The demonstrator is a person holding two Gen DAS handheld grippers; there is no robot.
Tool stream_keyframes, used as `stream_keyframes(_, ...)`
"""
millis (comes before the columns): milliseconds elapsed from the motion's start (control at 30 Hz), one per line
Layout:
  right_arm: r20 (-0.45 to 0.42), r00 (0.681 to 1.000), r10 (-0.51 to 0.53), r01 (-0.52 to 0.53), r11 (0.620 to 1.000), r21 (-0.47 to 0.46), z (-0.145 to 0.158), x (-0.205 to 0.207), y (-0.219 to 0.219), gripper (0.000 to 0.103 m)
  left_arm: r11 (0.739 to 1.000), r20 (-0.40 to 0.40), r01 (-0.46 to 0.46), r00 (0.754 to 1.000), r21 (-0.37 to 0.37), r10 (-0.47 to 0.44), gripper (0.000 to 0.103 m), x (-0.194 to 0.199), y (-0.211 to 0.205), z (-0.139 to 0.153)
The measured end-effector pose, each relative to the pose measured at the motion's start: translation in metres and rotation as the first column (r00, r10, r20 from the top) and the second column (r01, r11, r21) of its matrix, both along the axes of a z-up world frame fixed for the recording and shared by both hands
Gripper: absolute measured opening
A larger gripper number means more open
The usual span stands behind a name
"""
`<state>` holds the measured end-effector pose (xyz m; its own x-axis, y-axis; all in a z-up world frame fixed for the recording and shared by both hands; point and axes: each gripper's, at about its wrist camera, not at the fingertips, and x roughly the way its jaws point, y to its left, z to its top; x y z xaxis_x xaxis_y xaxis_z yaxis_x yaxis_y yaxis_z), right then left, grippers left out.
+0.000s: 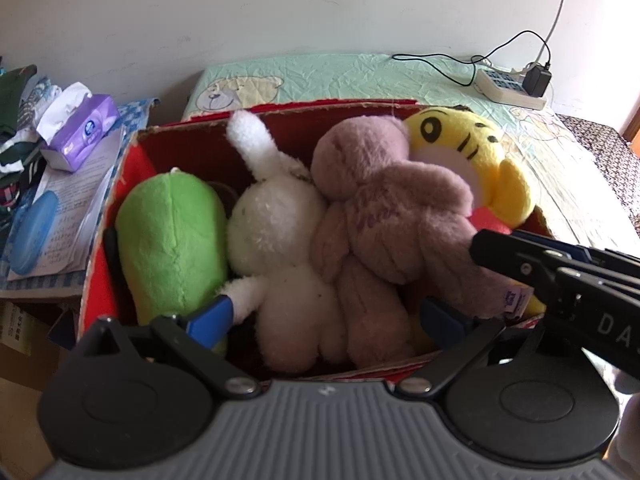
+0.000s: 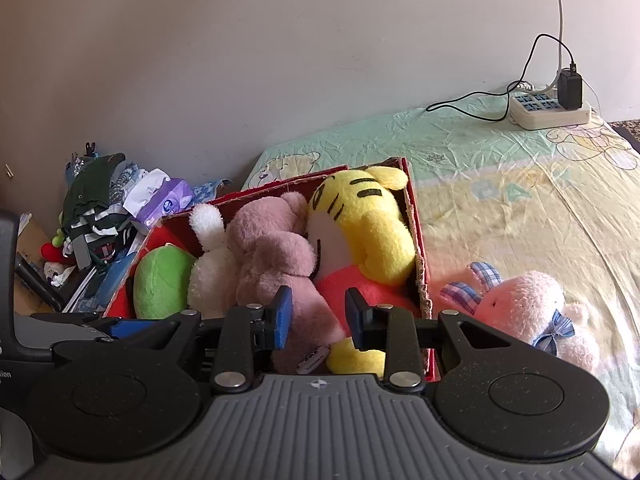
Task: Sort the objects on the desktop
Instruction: 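Open the right gripper and withdraw it from the teddy bear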
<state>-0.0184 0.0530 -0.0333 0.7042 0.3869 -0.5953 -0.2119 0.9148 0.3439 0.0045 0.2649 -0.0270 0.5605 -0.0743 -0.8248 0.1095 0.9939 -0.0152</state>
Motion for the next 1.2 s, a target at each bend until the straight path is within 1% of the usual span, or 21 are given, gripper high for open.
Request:
stream_keyframes(33,0.003,1.0,-0.004,0.004,1.0,-0.01,0.001,-0.001,0.0,0.032,1.0,-0.001,-0.006,1.0,0.004,0.006,0.1,0.0,0.0,0.0)
stream_keyframes(100,0.012,1.0,-0.023,0.024,0.999,-0.033,0.002,-0.003,0.001,0.04,1.0,-0.001,-0.013,1.0,0.005,0.013,0.1,-0.001,0.001,0.001)
stream_keyframes(133,0.015,0.999,-0.031,0.032,0.999,-0.039,0.003,-0.004,0.0,0.048,1.0,0.0,-0.018,1.0,0.006,0.018,0.1,-0.001,0.001,0.002)
stream_keyframes(167,0.017,0.999,-0.036,0.036,0.999,-0.039,0.003,-0.004,-0.002,0.052,1.0,0.001,-0.024,1.0,0.008,0.024,0.1,-0.002,0.001,0.003)
stream_keyframes(200,0.014,0.999,-0.035,0.036,0.999,-0.034,0.004,-0.004,-0.003,0.053,0.999,0.001,-0.029,1.0,0.013,0.029,0.1,-0.003,0.001,0.004)
stream_keyframes(300,0.002,1.0,-0.031,0.031,0.999,-0.027,0.006,-0.004,-0.006,0.054,0.998,0.007,-0.047,0.999,0.037,0.047,0.1,-0.003,0.0,0.007)
stream_keyframes(467,-0.003,1.0,-0.028,0.028,0.999,-0.042,0.011,-0.006,-0.007,0.053,0.996,-0.004,-0.071,0.997,0.05,0.072,0.1,-0.004,0.005,0.012)
stream_keyframes(633,-0.028,0.999,-0.026,0.024,0.999,-0.048,0.015,-0.007,-0.006,0.053,0.991,0.007,-0.097,0.995,0.091,0.097,0.1,-0.006,0.012,0.017)
stream_keyframes(800,-0.025,1.0,-0.017,0.015,0.998,-0.068,0.023,-0.008,-0.002,0.053,0.99,-0.001,-0.116,0.993,0.082,0.117,0.1,-0.006,0.02,0.021)
stream_keyframes(900,-0.032,0.999,-0.004,0.001,0.995,-0.097,0.025,-0.006,0.004,0.053,0.986,0.02,-0.137,0.991,0.09,0.136,0.1,-0.008,0.024,0.025)
stream_keyframes(1067,-0.018,1.0,0.006,-0.009,0.986,-0.168,0.03,-0.005,0.014,0.053,0.978,0.021,-0.173,0.985,0.116,0.172,0.1,-0.008,0.031,0.027)
stream_keyframes(1133,-0.043,0.999,-0.004,-0.003,0.987,-0.161,0.031,-0.002,0.013,0.053,0.975,0.021,-0.186,0.983,0.117,0.185,0.1,-0.008,0.036,0.027)
stream_keyframes(1200,-0.079,0.997,-0.012,0.003,0.993,-0.119,0.031,0.0,0.01,0.053,0.974,0.018,-0.198,0.98,0.114,0.197,0.1,-0.008,0.04,0.028)
